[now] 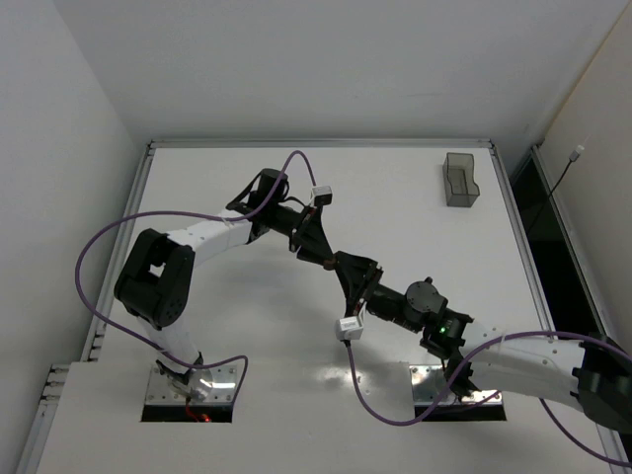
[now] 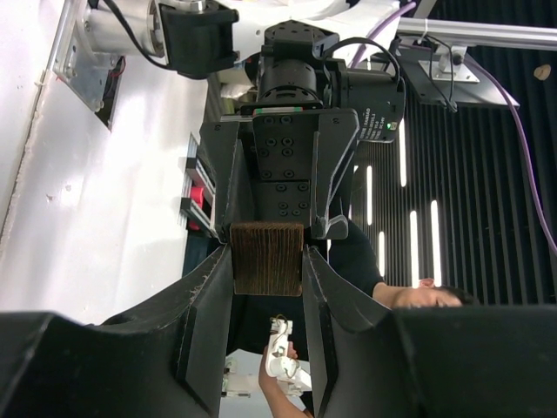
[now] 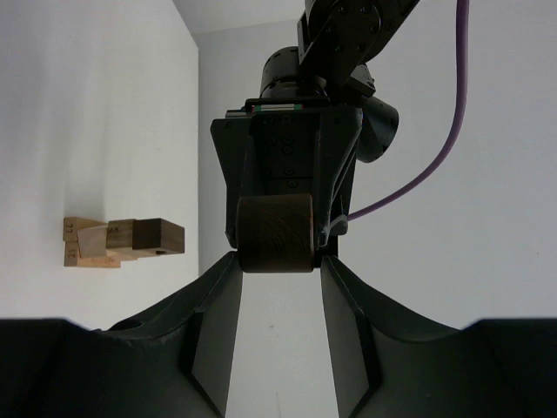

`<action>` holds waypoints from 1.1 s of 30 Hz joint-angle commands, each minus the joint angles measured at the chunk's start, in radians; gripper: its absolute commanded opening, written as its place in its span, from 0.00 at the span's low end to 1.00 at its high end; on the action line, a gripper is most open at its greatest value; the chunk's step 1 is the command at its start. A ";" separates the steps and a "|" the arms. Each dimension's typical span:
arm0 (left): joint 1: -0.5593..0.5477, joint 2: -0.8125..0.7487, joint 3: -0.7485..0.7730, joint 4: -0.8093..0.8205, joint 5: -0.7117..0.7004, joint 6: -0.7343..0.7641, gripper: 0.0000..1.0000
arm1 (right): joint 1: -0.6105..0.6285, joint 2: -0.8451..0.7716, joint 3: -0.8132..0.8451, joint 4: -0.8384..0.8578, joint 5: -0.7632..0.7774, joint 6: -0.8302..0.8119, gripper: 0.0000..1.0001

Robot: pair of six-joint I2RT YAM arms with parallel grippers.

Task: Build the wood block tower

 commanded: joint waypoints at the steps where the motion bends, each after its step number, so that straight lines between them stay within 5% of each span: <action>1: -0.011 0.006 0.012 0.029 0.122 -0.005 0.00 | 0.009 -0.017 0.036 0.053 -0.024 -0.011 0.38; 9: -0.011 0.015 0.012 0.029 0.122 -0.005 0.00 | 0.027 -0.008 0.045 0.044 -0.033 -0.020 0.38; 22: -0.011 0.015 -0.007 0.087 0.113 -0.051 0.03 | 0.027 -0.008 0.054 0.035 -0.042 -0.020 0.09; 23: -0.011 0.015 -0.017 0.096 0.104 -0.062 0.20 | 0.027 -0.008 0.054 0.035 -0.042 -0.020 0.08; 26: -0.011 0.015 -0.044 0.134 0.075 -0.109 0.39 | 0.027 -0.008 0.054 0.035 -0.051 -0.020 0.04; 27: -0.002 0.004 -0.063 0.145 0.066 -0.120 0.61 | 0.027 -0.008 0.054 0.035 -0.051 -0.020 0.03; 30: 0.029 -0.022 -0.086 0.164 0.041 -0.120 0.97 | 0.027 -0.032 0.045 0.026 -0.051 -0.020 0.00; 33: 0.067 -0.057 -0.109 0.164 -0.006 -0.068 1.00 | 0.027 -0.069 0.036 0.007 -0.051 -0.011 0.00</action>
